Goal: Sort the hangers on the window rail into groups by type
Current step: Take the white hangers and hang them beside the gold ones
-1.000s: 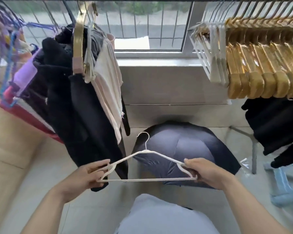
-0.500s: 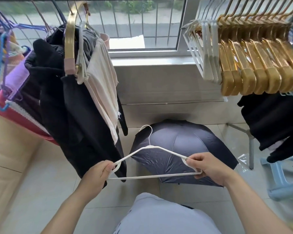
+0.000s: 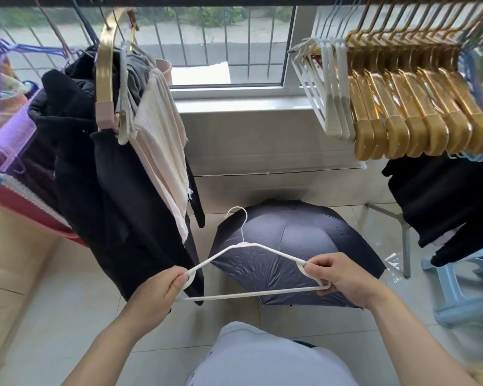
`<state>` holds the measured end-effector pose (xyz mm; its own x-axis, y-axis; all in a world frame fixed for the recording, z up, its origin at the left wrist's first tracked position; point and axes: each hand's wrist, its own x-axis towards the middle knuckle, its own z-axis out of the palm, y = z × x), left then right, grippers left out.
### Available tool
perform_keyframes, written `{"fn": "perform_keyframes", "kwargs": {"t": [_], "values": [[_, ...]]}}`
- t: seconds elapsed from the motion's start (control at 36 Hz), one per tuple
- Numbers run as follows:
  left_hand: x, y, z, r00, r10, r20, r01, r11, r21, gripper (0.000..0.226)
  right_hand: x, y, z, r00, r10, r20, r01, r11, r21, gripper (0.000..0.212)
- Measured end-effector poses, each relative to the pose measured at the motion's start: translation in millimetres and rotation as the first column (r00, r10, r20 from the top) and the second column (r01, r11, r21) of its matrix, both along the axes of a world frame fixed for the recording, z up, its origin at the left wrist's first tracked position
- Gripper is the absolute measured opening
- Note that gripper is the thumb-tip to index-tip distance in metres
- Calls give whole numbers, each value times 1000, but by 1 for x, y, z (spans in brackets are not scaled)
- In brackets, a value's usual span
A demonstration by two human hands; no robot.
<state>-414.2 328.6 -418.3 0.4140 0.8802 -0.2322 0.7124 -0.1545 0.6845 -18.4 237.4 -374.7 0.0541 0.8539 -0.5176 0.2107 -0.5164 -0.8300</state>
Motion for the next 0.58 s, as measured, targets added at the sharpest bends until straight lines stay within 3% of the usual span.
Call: {"fn": "perform_keyframes", "kwargs": {"t": [0.11,0.22,0.42,0.58], "values": [[0,-2,1,998,-59,-38,58,998,-15,25,-1,3,-3,1000,1,8,-1,1000,-9,18],[2,-6,3,996,-51,-78,48,998,-40,34,-4,6,-5,1000,22,19,-22,1000,-9,17],[4,-6,13,997,31,-65,-24,995,102,47,-4,13,1,1000,15,14,-16,999,44,19],[3,5,18,996,42,-75,-29,985,170,42,-8,19,8,1000,4,-6,-4,998,57,20]]}}
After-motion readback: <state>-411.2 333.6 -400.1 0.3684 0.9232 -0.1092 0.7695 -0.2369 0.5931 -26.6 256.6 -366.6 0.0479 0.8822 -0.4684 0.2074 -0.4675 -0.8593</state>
